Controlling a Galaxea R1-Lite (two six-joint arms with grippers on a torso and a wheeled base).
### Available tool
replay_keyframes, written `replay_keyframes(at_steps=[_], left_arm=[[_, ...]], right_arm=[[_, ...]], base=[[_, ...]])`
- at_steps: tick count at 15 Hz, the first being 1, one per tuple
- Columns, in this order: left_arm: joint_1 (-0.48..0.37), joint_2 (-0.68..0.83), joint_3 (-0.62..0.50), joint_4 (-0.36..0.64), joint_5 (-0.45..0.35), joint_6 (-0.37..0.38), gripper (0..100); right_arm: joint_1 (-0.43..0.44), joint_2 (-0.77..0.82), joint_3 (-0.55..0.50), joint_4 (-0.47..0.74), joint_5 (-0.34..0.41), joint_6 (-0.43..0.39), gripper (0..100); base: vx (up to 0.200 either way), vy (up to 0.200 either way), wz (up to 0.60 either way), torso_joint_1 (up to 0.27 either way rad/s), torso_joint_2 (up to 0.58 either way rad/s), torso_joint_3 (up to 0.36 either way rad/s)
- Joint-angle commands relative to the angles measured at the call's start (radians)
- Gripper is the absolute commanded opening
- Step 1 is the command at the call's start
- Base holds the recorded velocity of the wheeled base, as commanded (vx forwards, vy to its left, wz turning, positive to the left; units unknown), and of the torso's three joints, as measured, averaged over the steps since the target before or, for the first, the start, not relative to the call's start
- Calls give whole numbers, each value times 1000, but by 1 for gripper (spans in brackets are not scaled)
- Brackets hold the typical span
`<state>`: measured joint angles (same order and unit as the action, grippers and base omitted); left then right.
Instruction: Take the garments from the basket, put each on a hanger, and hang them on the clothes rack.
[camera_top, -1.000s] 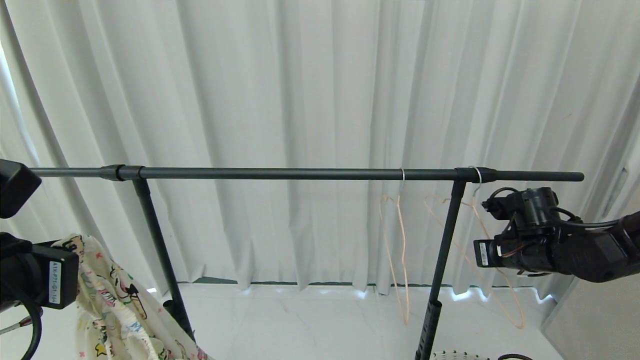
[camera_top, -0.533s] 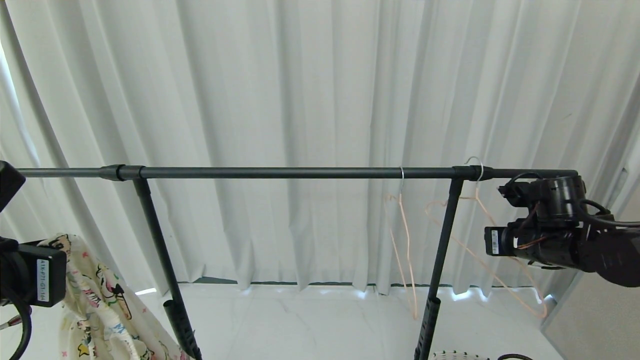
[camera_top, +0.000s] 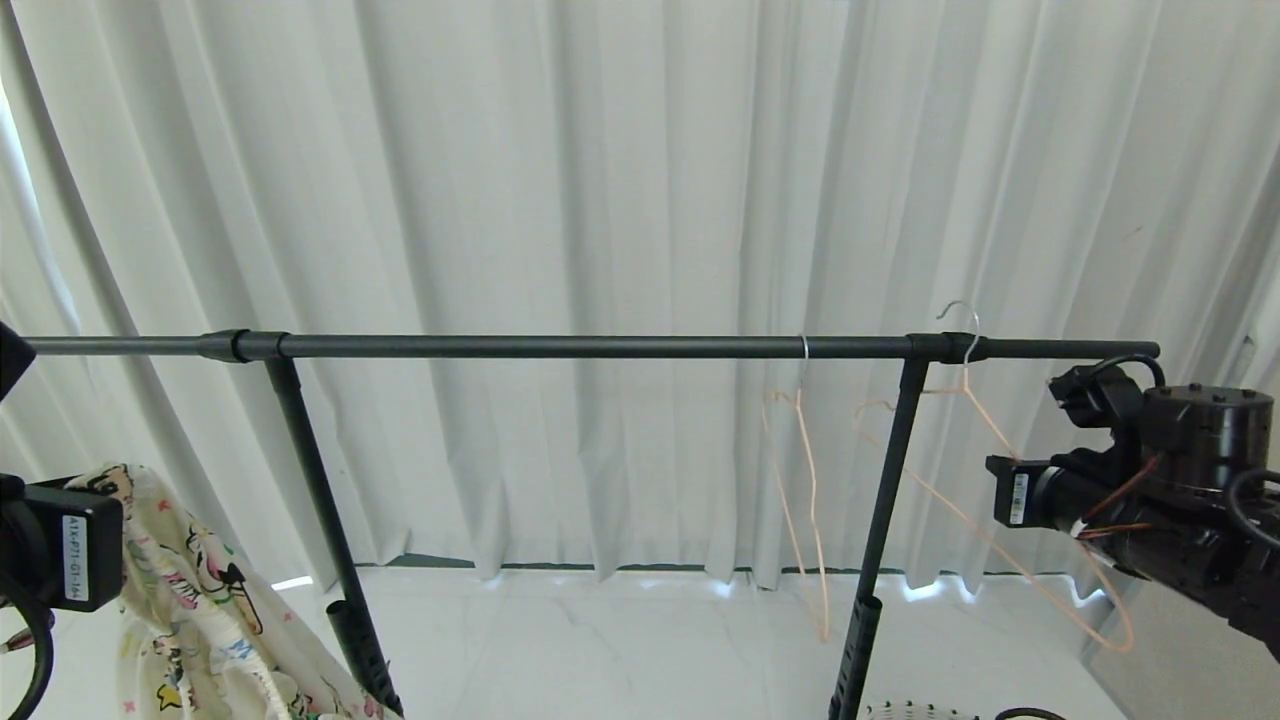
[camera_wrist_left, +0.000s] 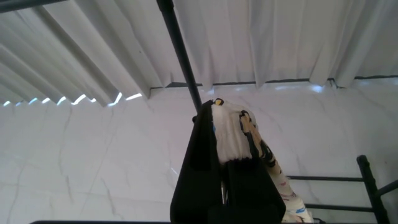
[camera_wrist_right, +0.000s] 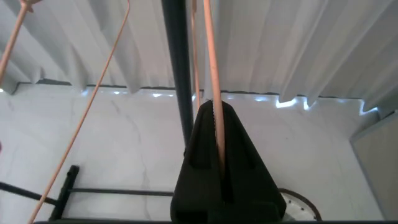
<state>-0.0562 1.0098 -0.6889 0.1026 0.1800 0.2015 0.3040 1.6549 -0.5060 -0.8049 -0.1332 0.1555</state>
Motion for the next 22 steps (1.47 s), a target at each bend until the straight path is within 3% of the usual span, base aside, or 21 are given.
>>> replay_keyframes(at_steps=[1, 4, 12, 17, 22], left_arm=[[-1, 0, 0, 0, 1, 1, 0], [1, 0, -1, 0, 6, 7, 0], [1, 0, 2, 0, 6, 10, 0], [-1, 0, 5, 0, 3, 7, 0], [-2, 0, 3, 0, 3, 7, 0]], right_arm=[[3, -26, 46, -39, -16, -5, 0], [1, -106, 129, -69, -46, -27, 0], [3, -287, 299, -69, -72, -30, 0], [3, -354, 336, -68, -69, -60, 0], [61, -403, 336, -66, -65, -65, 0]], base=[[0, 0, 0, 0, 0, 0], [0, 0, 0, 0, 0, 0], [-200, 0, 0, 2, 2, 2], [-200, 0, 0, -1, 2, 5], [0, 0, 0, 0, 0, 0]])
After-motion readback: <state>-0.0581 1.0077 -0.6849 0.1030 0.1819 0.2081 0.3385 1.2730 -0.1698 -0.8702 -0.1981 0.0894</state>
